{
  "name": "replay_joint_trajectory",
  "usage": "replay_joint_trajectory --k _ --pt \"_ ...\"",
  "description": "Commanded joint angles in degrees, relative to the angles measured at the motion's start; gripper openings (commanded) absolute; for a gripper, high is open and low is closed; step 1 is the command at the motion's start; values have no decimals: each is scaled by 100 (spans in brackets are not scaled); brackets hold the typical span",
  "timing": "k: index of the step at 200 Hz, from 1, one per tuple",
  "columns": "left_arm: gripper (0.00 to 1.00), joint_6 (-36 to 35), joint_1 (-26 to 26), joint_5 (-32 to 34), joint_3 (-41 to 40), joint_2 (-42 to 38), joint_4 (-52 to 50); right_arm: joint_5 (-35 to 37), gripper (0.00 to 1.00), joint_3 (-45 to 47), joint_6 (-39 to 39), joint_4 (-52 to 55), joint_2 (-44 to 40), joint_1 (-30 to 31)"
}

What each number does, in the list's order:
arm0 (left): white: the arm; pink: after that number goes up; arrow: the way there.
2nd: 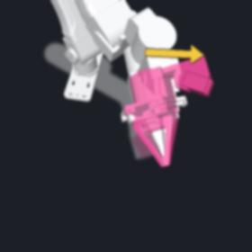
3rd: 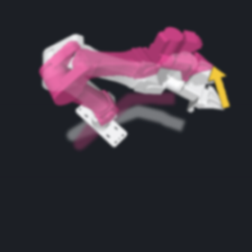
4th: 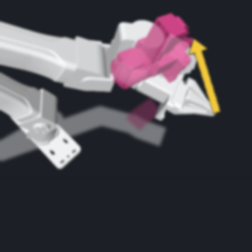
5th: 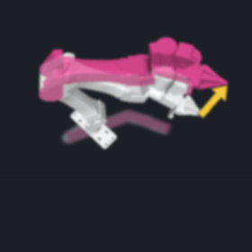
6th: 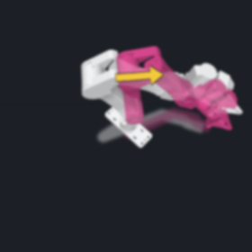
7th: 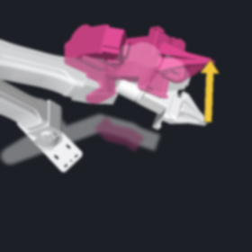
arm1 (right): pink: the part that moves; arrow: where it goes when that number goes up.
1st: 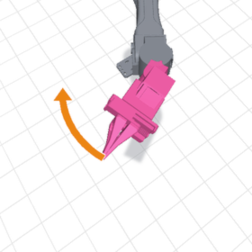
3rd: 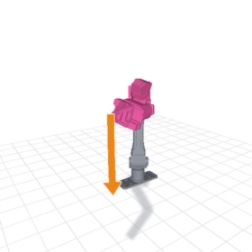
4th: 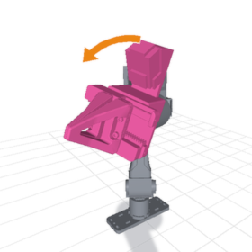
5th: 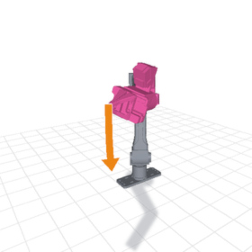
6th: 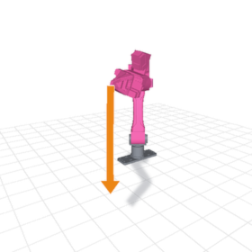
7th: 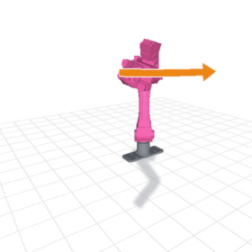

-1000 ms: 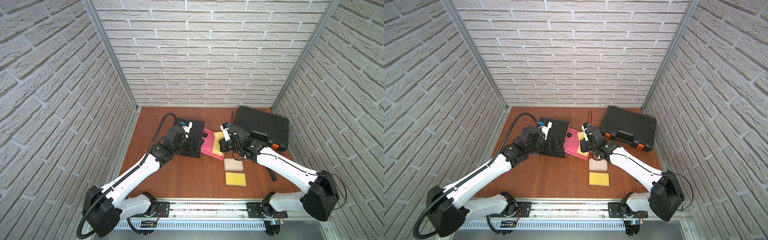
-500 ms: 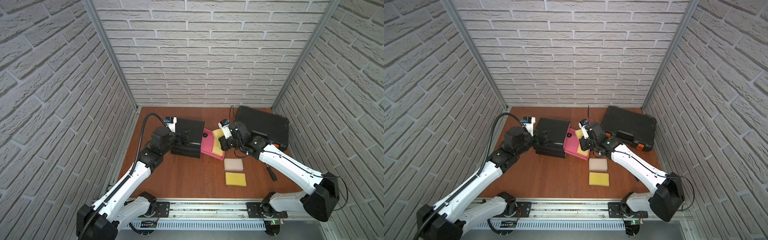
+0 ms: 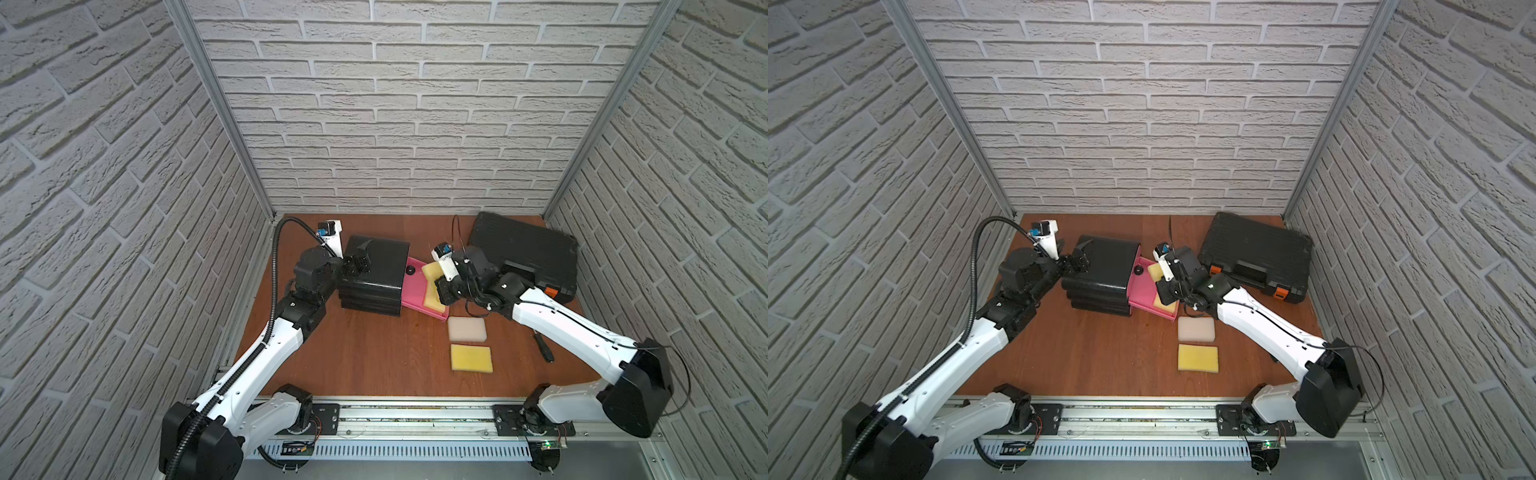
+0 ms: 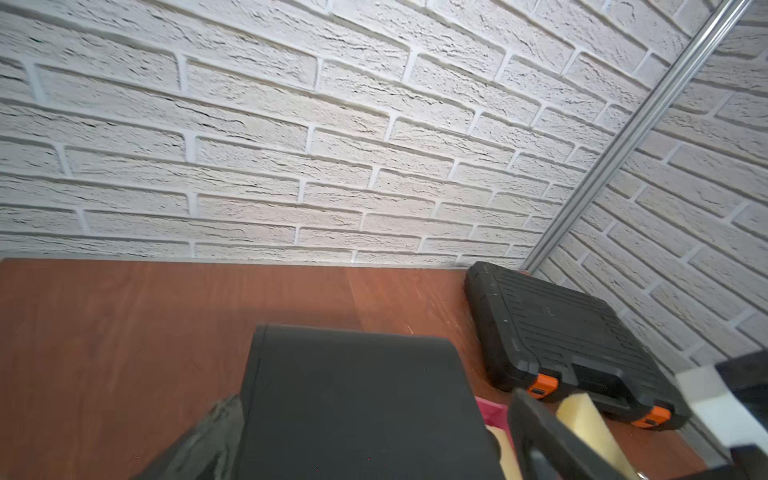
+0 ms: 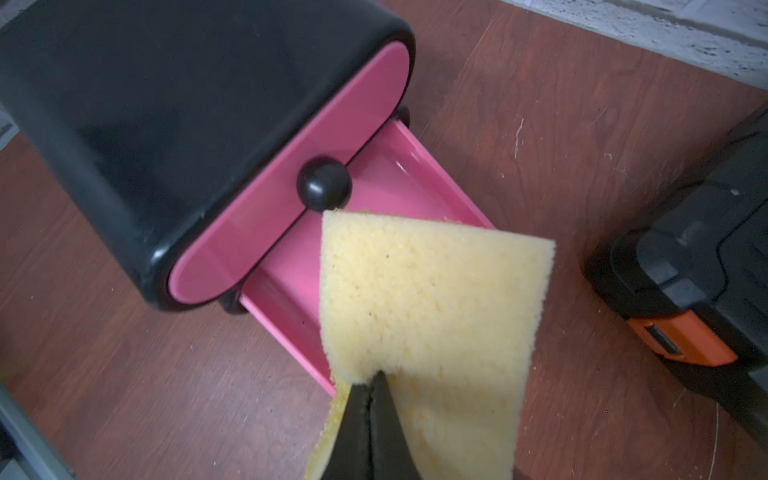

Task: Take the sponge out of the drawer
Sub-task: Pick up the sponge from the drawer.

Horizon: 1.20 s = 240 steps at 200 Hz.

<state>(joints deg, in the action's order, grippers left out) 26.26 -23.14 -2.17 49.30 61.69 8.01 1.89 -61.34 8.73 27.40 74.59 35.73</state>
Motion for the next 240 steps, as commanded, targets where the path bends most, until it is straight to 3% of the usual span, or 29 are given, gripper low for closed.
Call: replay_joint_trajectory --k 1,28,69,126,170,191,240 --pt "98 376 20 -770 608 452 -350 -245 3 119 -343 -622 -409 31" --pt "98 854 11 -1228 872 957 -607 -755 3 184 -500 -837 -344 31" --pt "98 1218 -4 -1555 920 1041 -802 -1034 3 -115 -873 -740 -144 -5" --pt "98 742 4 -2471 1665 1259 -2109 -1268 3 -45 -953 -668 -137 13" --pt "96 908 28 -3460 1227 1490 -1505 -1478 3 -68 -1033 -574 -226 175" --pt "90 971 28 -3674 1155 1680 -1431 -1535 3 -251 -1139 -302 -233 266" --pt "87 1725 -7 -4617 638 1687 -282 -1756 3 -361 -1356 9 -228 396"
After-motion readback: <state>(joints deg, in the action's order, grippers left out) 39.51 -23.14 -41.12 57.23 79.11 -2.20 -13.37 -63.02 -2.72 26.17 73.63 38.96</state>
